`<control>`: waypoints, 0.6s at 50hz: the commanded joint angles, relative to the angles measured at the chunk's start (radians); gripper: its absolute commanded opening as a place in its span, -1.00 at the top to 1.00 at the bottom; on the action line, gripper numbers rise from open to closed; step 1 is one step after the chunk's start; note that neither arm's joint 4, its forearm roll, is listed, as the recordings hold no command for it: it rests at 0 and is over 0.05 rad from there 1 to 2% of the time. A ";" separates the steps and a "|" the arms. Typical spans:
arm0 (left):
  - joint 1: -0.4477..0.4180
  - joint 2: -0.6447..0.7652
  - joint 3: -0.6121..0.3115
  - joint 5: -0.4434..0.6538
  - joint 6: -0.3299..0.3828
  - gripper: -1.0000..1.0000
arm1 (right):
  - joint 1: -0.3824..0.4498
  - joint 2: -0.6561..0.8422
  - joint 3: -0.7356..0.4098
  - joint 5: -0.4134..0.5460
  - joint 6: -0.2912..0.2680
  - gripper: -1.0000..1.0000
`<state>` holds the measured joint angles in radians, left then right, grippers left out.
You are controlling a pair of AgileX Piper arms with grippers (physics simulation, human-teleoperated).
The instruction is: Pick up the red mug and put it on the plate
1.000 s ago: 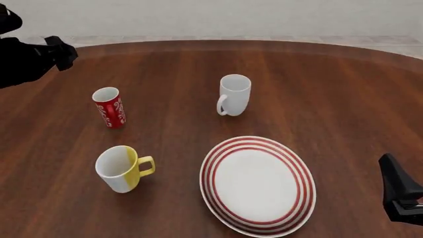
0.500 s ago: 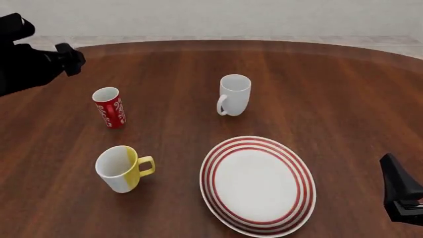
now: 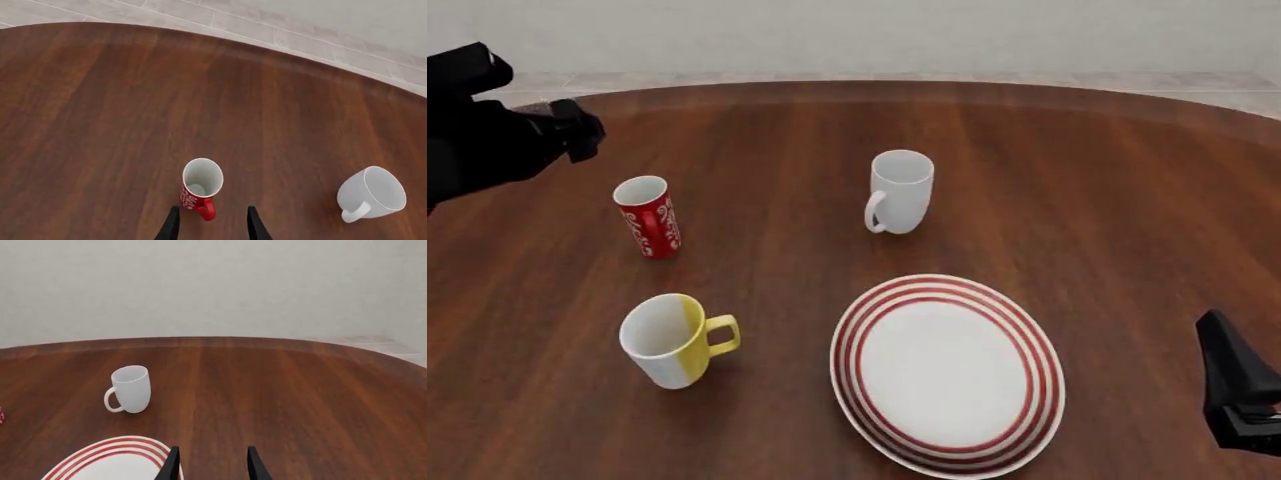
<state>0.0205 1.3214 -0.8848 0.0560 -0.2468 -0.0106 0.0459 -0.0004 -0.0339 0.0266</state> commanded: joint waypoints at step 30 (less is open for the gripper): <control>-0.002 0.086 0.012 -0.054 -0.009 -1.00 | -0.005 -0.014 0.000 0.008 0.007 -1.00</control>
<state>0.0223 1.3890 -0.8758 0.0123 -0.2510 -0.0145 0.0402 -0.0004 -0.0323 0.0314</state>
